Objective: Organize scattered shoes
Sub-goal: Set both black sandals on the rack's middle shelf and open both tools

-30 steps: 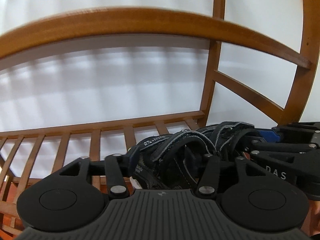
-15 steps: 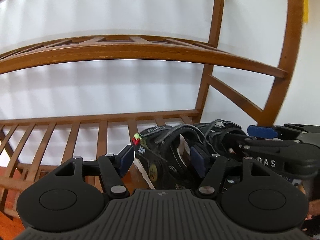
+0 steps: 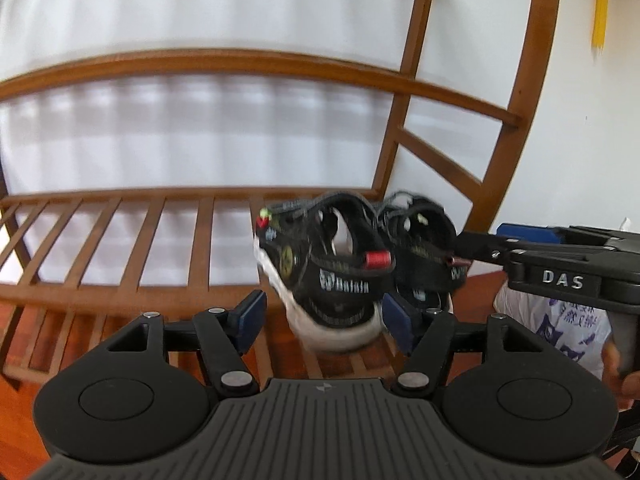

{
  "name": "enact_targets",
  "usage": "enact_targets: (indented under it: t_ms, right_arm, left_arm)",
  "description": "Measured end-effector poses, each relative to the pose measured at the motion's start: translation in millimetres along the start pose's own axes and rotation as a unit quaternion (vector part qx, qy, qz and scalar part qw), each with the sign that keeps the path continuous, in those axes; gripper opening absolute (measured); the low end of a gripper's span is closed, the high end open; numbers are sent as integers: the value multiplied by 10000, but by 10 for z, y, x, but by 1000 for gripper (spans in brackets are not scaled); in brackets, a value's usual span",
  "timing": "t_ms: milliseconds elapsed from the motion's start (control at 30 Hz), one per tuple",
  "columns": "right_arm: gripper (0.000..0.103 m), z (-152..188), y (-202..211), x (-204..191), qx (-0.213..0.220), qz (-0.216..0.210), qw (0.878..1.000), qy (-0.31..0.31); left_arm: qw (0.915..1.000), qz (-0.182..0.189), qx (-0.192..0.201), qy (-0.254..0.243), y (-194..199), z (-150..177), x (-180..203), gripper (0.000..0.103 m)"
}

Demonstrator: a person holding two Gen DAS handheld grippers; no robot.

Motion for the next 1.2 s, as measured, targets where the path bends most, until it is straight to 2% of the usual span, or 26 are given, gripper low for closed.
enact_targets:
  t_ms: [167,333,400,500,633,1200]
  right_arm:
    - [59,216,40,-55,-162,-102,9998,52]
    - [58,438,-54,-133,-379,-156,9991,44]
    - [56,524,-111,-169,-446,-145,9989,56]
    - [45,600,-175,-200,-503,-135,9986,42]
    - [37,662,-220,-204,-547,-144,9984,0]
    - [36,630,-429,-160,-585,26,9982,-150]
  left_arm:
    - [9999,29,-138,-13,-73,187,58,62]
    - [9998,16,-199,-5,-153,300,60,47]
    - [9998,44,-213,20,-175,312,52,36]
    - [9997,77,-232,47,-208,321,47,26]
    - [9996,81,-247,62,-273,317,47,25]
    - [9992,-22,-79,394,-459,151,-106,27]
Point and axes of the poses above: each gripper's, at about its wrist camera, not at the fingertips, and y roughly against the way its jaws point, x to its right, z to its underside, the point moved 4 cm from there along -y, roughly the way its jaws point, and after that the axes turned 5 degrees about -x, right-handed, at the moved point
